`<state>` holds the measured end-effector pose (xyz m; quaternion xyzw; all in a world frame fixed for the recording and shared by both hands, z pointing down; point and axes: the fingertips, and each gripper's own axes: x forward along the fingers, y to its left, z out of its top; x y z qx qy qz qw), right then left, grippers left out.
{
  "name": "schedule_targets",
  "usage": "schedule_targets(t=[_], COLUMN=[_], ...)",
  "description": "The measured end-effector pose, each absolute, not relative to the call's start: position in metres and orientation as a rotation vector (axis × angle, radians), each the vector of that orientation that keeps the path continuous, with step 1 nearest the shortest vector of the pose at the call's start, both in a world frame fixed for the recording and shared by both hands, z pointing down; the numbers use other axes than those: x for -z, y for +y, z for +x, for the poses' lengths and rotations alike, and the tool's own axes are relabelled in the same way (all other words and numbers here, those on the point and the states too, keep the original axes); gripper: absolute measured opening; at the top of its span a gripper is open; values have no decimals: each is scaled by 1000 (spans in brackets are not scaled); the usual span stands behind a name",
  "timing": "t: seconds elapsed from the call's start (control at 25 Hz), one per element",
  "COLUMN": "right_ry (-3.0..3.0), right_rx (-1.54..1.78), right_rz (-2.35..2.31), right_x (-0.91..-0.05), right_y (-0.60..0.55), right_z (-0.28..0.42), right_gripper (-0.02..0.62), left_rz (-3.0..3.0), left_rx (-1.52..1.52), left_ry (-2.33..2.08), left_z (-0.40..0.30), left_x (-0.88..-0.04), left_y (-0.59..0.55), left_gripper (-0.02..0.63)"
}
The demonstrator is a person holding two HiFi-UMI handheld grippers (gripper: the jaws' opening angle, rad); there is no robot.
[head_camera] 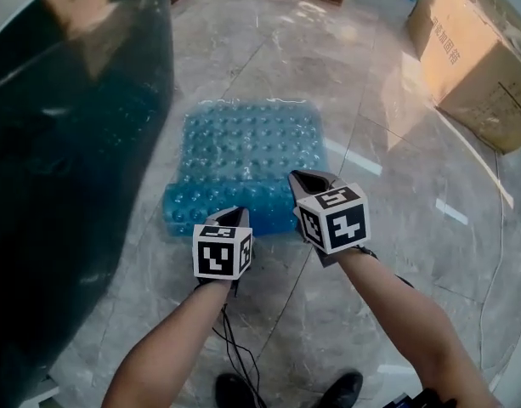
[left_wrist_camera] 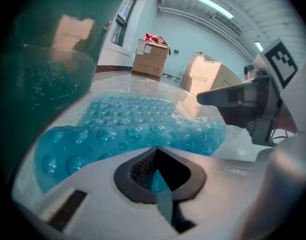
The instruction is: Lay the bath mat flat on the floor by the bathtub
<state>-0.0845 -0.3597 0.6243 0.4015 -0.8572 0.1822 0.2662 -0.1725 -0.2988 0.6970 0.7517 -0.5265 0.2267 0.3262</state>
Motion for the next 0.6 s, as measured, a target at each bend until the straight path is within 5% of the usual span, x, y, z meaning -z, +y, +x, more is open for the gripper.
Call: schedule_targets(t=[0.6], right_ry=[-2126], right_rx=[-373], right_rz=[1004], right_x=[-691], right_y=[-301], right_z=[-90], right_gripper=[6], left_rz=[2020], left_rx=[-492], left_ry=[-1460], left_z=[-159], left_x=[-663], left_y=[-298], left_gripper=[-2])
